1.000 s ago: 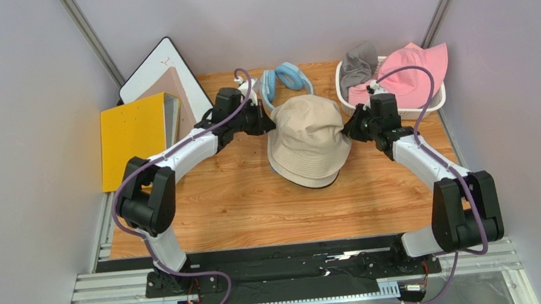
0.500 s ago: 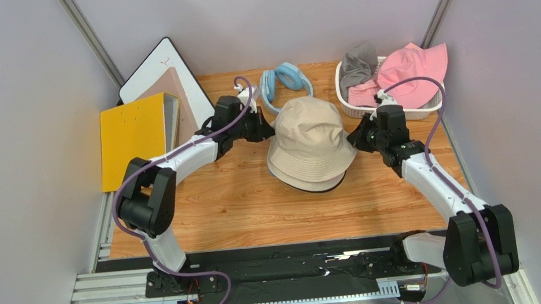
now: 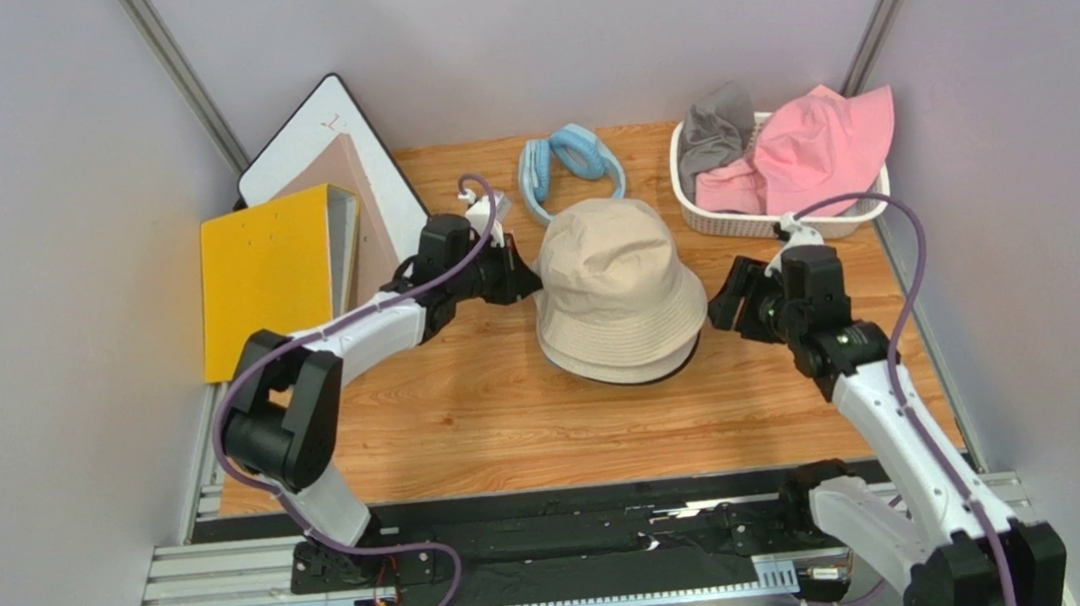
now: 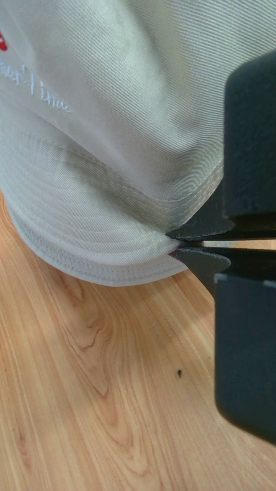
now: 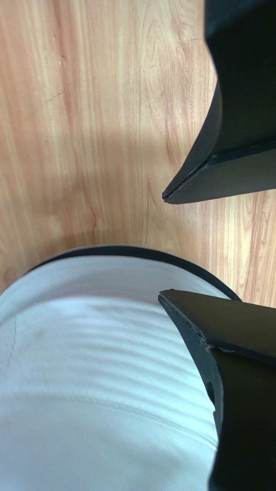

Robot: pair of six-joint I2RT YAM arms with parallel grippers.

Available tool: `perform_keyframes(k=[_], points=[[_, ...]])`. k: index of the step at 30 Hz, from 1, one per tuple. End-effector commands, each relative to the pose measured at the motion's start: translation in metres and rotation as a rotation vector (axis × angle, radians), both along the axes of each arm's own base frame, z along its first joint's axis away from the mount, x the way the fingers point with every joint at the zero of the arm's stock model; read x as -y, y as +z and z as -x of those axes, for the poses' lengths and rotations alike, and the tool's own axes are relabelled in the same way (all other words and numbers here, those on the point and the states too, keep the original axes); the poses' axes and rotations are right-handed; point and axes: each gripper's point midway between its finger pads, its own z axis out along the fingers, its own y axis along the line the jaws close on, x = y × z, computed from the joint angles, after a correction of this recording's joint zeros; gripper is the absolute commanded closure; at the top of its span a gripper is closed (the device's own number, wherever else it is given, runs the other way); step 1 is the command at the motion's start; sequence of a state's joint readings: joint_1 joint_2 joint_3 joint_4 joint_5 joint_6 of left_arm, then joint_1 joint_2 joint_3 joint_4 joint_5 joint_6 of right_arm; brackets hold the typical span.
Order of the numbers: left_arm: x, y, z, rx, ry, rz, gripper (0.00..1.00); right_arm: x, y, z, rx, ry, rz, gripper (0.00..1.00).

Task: Stack the hats
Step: Stack the hat on the hat.

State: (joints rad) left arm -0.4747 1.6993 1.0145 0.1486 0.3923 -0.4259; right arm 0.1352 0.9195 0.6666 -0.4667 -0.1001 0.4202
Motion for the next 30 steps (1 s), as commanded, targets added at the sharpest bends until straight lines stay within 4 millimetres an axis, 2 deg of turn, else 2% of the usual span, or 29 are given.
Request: perform_keyframes(k=[1, 3, 5, 6, 8, 9, 11, 15, 18, 21, 22, 30], points=[[-0.019, -0.012, 0.012, -0.024, 0.033, -0.037, 1.00, -0.001, 0.035, 0.015, 0.090, -0.016, -0.056, 0.37], [-0.019, -0.007, 0.015, -0.011, 0.028, -0.022, 1.00, -0.009, 0.036, 0.024, 0.099, -0.001, -0.110, 0.37], [-0.020, -0.002, 0.019, 0.002, 0.027, -0.008, 1.00, -0.017, 0.049, 0.028, 0.152, 0.003, -0.191, 0.37], [-0.020, -0.001, 0.021, 0.006, 0.025, -0.007, 1.00, -0.025, 0.043, 0.034, 0.144, 0.033, -0.235, 0.37], [-0.021, 0.003, 0.024, 0.011, 0.026, 0.001, 1.00, -0.033, 0.052, 0.033, 0.188, 0.043, -0.304, 0.37], [-0.022, 0.005, 0.025, 0.015, 0.027, 0.004, 1.00, -0.036, 0.046, 0.035, 0.182, 0.052, -0.321, 0.37], [-0.022, 0.006, 0.028, 0.016, 0.025, 0.009, 1.00, -0.038, 0.045, 0.031, 0.190, 0.055, -0.337, 0.37], [-0.024, 0.006, 0.031, 0.014, 0.024, 0.009, 1.00, -0.055, 0.043, 0.025, 0.189, 0.116, -0.427, 0.38], [-0.025, 0.006, 0.033, 0.012, 0.025, 0.009, 1.00, -0.059, 0.049, 0.016, 0.255, 0.124, -0.465, 0.38], [-0.026, 0.006, 0.035, 0.013, 0.025, 0.008, 1.00, -0.061, 0.042, 0.016, 0.248, 0.130, -0.488, 0.38], [-0.025, 0.007, 0.035, 0.014, 0.024, 0.008, 1.00, -0.063, 0.050, 0.013, 0.280, 0.138, -0.506, 0.39], [-0.025, 0.006, 0.036, 0.012, 0.022, 0.007, 1.00, -0.067, 0.049, 0.009, 0.305, 0.142, -0.552, 0.41]])
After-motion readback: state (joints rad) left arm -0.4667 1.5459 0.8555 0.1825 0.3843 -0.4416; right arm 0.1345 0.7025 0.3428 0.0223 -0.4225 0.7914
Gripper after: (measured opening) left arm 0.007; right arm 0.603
